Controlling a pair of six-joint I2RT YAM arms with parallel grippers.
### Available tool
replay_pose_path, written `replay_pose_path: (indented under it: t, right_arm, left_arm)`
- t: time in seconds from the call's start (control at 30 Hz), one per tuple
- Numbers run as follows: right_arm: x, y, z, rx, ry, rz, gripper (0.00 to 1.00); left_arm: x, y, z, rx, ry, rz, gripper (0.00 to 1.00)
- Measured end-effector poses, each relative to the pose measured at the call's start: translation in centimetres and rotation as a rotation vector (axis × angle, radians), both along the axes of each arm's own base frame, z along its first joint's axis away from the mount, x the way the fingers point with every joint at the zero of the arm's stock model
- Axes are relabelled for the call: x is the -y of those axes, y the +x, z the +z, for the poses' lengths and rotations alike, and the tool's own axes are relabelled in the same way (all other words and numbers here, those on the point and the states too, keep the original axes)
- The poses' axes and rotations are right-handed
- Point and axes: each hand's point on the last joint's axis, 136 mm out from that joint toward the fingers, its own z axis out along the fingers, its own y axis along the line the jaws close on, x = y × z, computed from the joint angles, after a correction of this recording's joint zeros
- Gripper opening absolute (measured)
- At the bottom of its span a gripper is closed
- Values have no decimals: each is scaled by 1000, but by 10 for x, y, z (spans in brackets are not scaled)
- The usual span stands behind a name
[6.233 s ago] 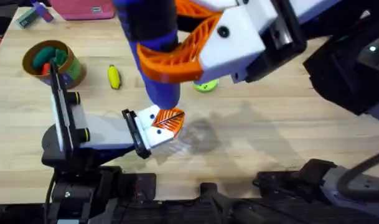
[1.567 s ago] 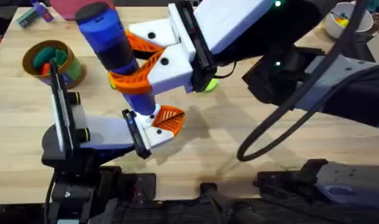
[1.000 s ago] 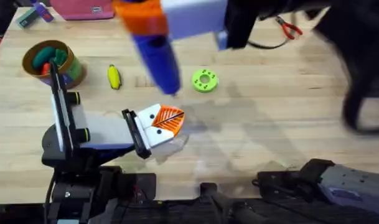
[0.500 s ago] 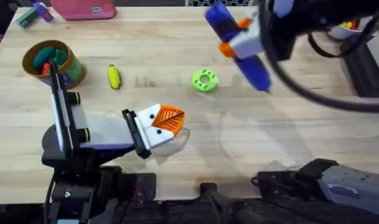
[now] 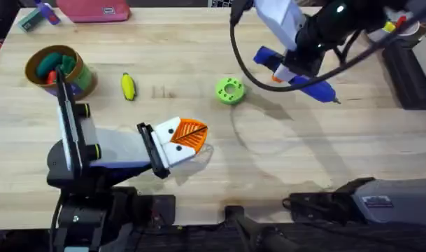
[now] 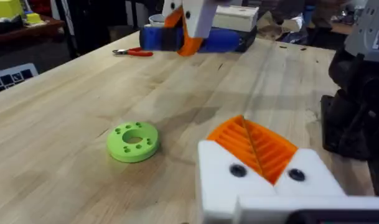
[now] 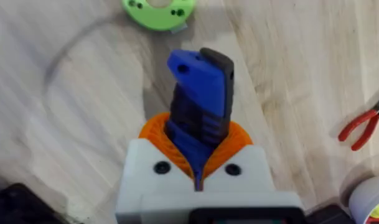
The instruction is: Pick up the gripper from the table and insert it into the empty holder that is missing its gripper. Then pick up a screw, insert it into the mounting hole, and use the screwdriver to tighten it. Finally, clean up the table by picking up the vegetable and placing it into the bucket.
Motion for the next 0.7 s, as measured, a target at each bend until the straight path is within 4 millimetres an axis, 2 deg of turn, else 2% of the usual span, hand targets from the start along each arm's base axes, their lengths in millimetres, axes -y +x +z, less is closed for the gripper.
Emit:
replay_pose_path:
  t: [0.17,0.37,0.57,0.7]
  right_arm:
    - [22,8,-40,-17,-64,12,23]
    - [51,3,-90,-60,-128,92,23]
    - [81,6,-118,-126,-159,85,23]
    - [89,7,-134,-165,-178,100,23]
  left_arm:
    - [0,0,0,0,0,0,17]
    - [0,0,0,0,0,0,17]
    - [0,0,0,0,0,0,17]
    - [0,0,0,0,0,0,17]
